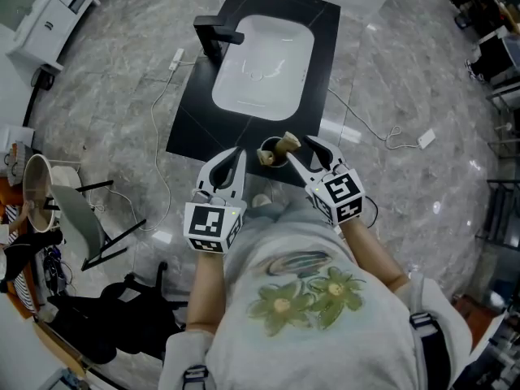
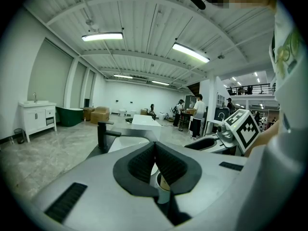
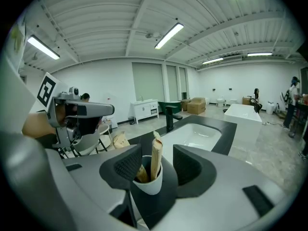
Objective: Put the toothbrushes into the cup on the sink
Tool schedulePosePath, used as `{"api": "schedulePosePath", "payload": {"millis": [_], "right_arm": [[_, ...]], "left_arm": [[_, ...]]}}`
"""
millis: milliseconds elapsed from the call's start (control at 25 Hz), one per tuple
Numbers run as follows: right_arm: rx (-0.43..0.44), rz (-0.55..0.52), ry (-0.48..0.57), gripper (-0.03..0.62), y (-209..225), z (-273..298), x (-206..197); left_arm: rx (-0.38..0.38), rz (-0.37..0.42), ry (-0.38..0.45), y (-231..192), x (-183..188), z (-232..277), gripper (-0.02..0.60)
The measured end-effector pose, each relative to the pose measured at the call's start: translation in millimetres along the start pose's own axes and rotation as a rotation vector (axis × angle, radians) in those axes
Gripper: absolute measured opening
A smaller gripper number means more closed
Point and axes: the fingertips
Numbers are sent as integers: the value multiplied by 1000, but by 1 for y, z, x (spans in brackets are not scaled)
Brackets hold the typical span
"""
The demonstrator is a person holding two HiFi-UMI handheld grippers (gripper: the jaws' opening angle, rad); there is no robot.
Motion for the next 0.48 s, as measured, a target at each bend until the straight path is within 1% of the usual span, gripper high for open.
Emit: {"api": "schedulePosePath", "payload": {"millis": [240, 360, 400, 440, 480], "right_arm": [[-13, 16, 98, 184, 4, -22, 34], [0, 10, 156, 183, 3, -30, 53], [5, 8, 173, 176, 3, -33, 58], [8, 5, 189, 153, 2, -35, 62], [12, 3, 205, 114, 2, -37, 66]], "left_arm": [[9, -5, 11, 3, 2, -3, 18], [13, -7, 15, 4, 2, -4, 18], [14, -8, 16, 5, 3, -4, 18], [15, -7, 17, 6, 3, -5, 18], [15, -7, 19, 7, 3, -5, 18]]}}
Point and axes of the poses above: the fingertips, and each gripper's own axes: z forward along the fingers, y to its right, x out of its top, and after that the axes turned 15 degrees about -z, right-handed
